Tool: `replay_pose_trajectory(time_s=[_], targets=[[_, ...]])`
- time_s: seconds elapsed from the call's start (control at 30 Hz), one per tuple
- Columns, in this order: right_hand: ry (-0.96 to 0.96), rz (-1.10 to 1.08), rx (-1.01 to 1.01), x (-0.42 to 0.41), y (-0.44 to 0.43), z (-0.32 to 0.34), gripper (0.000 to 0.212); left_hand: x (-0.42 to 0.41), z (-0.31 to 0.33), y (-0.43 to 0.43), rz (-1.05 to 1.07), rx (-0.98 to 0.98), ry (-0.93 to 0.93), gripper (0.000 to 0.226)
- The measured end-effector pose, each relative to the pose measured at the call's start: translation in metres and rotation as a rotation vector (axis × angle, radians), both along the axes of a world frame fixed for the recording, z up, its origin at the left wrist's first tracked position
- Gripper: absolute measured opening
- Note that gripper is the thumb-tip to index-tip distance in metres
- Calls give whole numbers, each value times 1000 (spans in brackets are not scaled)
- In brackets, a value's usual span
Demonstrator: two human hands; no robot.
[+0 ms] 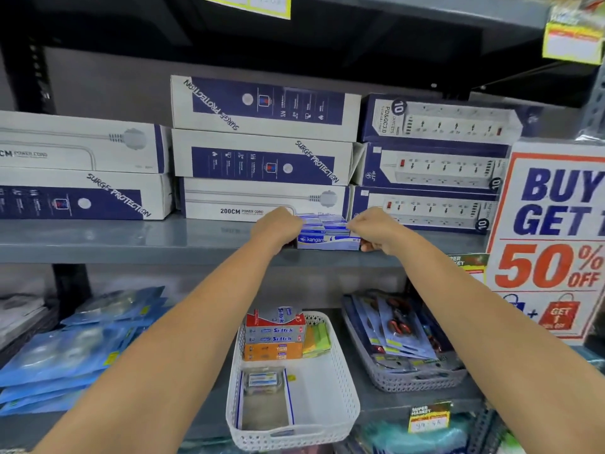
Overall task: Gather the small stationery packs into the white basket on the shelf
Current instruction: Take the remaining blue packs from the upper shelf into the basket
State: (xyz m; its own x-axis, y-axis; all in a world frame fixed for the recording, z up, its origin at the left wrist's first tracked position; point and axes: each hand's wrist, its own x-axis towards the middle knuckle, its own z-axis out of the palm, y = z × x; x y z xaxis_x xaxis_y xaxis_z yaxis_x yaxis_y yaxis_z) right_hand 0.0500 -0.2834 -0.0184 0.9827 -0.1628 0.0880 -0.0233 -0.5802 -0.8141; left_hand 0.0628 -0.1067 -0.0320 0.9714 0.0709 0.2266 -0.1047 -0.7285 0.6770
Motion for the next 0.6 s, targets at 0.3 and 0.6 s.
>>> replay_pose_trajectory(time_s=[0.3,0.6], targets=[[-63,27,-52,-14,1,-5,27,-14,2,0,-13,-190,-12,20],[-108,20,-30,-51,0,-8,31,-37,-3,8,-79,-457,31,16]])
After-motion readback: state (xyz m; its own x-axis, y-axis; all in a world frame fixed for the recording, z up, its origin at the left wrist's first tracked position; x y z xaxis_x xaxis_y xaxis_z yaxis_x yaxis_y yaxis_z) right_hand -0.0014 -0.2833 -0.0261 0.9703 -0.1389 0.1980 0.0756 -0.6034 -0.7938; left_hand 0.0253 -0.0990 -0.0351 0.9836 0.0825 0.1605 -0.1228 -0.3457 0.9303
